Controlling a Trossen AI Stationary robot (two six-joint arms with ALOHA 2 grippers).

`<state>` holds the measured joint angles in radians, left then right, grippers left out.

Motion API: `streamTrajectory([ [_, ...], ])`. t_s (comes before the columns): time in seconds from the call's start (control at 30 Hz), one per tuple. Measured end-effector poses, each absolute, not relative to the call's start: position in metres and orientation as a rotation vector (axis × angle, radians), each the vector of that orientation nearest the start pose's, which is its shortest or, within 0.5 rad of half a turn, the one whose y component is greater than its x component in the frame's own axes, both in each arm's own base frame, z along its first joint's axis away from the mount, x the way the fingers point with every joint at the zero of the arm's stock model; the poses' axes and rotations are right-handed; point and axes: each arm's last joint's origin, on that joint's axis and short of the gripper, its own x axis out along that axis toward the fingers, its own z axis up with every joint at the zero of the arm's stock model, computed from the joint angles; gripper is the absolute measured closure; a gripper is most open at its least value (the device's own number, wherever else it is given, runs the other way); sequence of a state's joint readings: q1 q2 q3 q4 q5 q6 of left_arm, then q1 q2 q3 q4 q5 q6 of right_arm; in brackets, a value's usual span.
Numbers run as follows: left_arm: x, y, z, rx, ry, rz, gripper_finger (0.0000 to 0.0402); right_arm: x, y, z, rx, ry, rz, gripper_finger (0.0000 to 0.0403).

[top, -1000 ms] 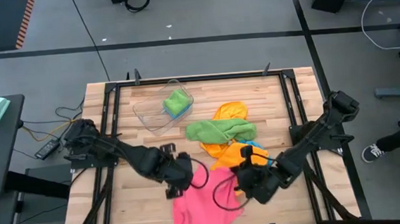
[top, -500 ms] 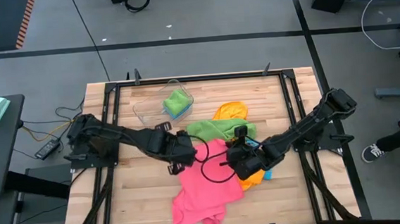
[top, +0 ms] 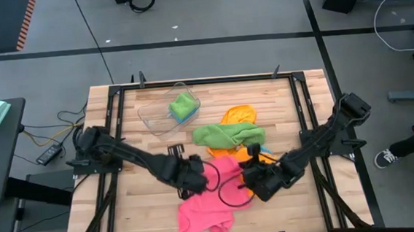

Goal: Fold microfiber towels
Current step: Fold the left pink microfiber towel

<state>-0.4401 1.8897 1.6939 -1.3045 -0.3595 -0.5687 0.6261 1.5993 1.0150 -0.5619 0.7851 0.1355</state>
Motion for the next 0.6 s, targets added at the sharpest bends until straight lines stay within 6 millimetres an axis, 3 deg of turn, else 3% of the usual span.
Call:
streamTrajectory([
  [0.2,0.333,-0.167,0.247,0.230,1.335,0.333,0.0379,0.235,0.171,0.180,-0.652,0.866,-0.125,0.0390],
  [0.6,0.328,-0.199,0.241,0.212,1.282,0.225,0.0392,0.222,0.205,0.189,-0.628,0.762,0.007,0.0390],
])
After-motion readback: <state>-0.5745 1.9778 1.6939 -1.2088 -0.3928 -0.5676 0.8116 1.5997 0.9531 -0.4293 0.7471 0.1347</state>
